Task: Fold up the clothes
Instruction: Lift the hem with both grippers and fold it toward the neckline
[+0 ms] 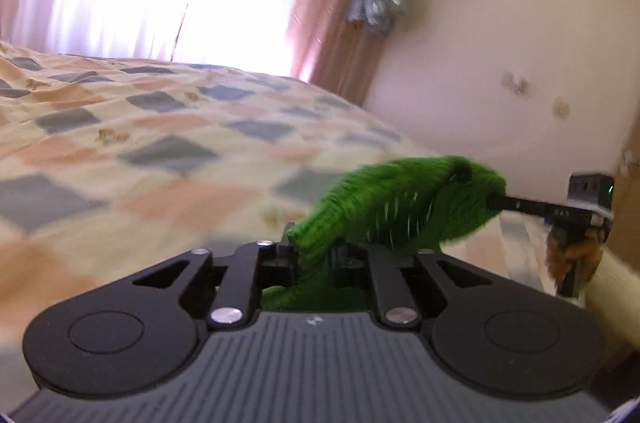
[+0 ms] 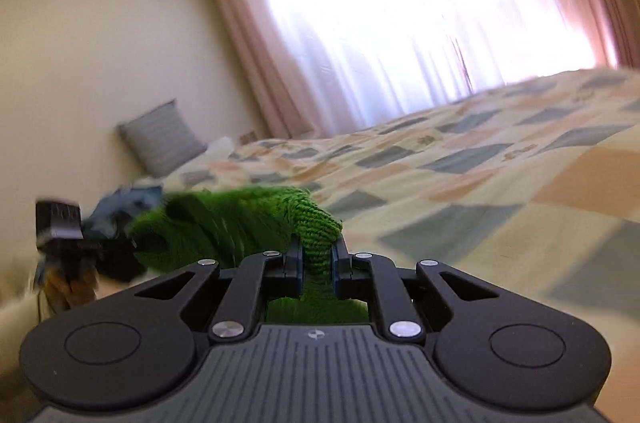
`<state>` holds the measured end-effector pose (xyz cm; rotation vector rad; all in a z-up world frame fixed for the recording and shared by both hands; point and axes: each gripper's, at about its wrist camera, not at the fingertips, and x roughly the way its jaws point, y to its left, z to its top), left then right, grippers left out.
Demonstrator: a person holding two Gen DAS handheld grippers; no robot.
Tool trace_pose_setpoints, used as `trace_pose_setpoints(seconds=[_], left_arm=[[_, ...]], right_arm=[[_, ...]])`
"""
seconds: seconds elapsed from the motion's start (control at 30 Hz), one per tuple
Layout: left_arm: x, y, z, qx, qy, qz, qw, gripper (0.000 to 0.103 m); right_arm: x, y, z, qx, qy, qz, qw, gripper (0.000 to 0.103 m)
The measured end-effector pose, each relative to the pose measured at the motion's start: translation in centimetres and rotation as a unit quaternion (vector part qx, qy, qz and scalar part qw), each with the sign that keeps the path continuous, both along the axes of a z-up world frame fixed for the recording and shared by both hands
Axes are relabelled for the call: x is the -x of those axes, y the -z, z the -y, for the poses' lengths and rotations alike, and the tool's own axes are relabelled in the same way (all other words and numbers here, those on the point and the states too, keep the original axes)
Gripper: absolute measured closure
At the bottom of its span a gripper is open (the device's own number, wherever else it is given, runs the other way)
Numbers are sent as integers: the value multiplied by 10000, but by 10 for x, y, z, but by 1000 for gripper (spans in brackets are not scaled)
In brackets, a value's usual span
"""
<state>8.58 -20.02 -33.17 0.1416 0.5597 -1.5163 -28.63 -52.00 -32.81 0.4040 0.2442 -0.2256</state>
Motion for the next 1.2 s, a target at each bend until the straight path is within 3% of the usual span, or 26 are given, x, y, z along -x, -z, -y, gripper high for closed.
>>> trace_pose_setpoints(seconds=[0.1, 0.2, 0.27, 0.33, 0.4, 0.5, 0.6, 0.7, 0.73, 0.8, 0.83, 0.87, 0.9, 0.93, 1.0, 1.1, 1.13, 1.2], left_arm=[[61, 34, -57, -661, -4, 535, 9964, 79], [111, 71, -90, -1409, -85, 923, 9857, 78], [138, 79, -98, -1569, -103, 1516, 9759, 78], [163, 79, -95, -1528, -8, 2442, 9576, 77], [187, 82, -89, -1454, 127, 3423, 9282, 70], [209, 101, -71, -1447, 639, 4534, 8772, 62], [218, 123, -61, -1384, 1045, 5443, 8207, 62], [216, 134, -55, -1329, 1179, 6009, 7794, 62], [215, 138, -53, -1333, 1243, 6196, 7634, 63], [213, 146, -50, -1347, 1421, 6535, 7311, 72], [213, 149, -49, -1374, 1521, 6613, 7216, 82], [211, 149, -48, -1406, 1564, 6590, 7221, 89], [209, 145, -49, -1392, 1515, 6475, 7338, 90], [206, 139, -50, -1365, 1443, 6339, 7474, 91], [202, 125, -55, -1273, 1103, 6115, 7731, 92], [206, 107, -78, -1132, 766, 5772, 8051, 92], [209, 107, -85, -1147, 753, 5679, 8116, 92], [220, 116, -95, -1228, 789, 5609, 8149, 92]], right_arm=[[50, 22, -80, 342, 3, -757, 9965, 89], [79, 64, -144, 350, 287, -1903, 9807, 88], [92, 78, -173, 537, 551, -2282, 9706, 86], [91, 83, -192, 1106, 590, -2494, 9603, 78], [78, 86, -205, 1904, 440, -2720, 9422, 75], [59, 91, -223, 3073, 210, -3021, 9021, 60], [40, 95, -242, 4191, -23, -3271, 8470, 58], [23, 108, -253, 5217, -264, -3524, 7765, 59], [21, 114, -251, 5444, -339, -3554, 7591, 62], [16, 126, -248, 5881, -488, -3602, 7225, 63], [14, 130, -247, 6018, -564, -3588, 7113, 65], [11, 134, -245, 6149, -642, -3577, 6999, 74], [9, 137, -243, 6209, -747, -3612, 6917, 81], [10, 136, -242, 6209, -751, -3612, 6917, 96], [10, 133, -241, 6206, -750, -3607, 6921, 96], [27, 107, -247, 5992, -307, -3365, 7258, 96], [34, 99, -251, 5872, -237, -3325, 7376, 96], [48, 95, -263, 5636, -213, -3272, 7582, 96]])
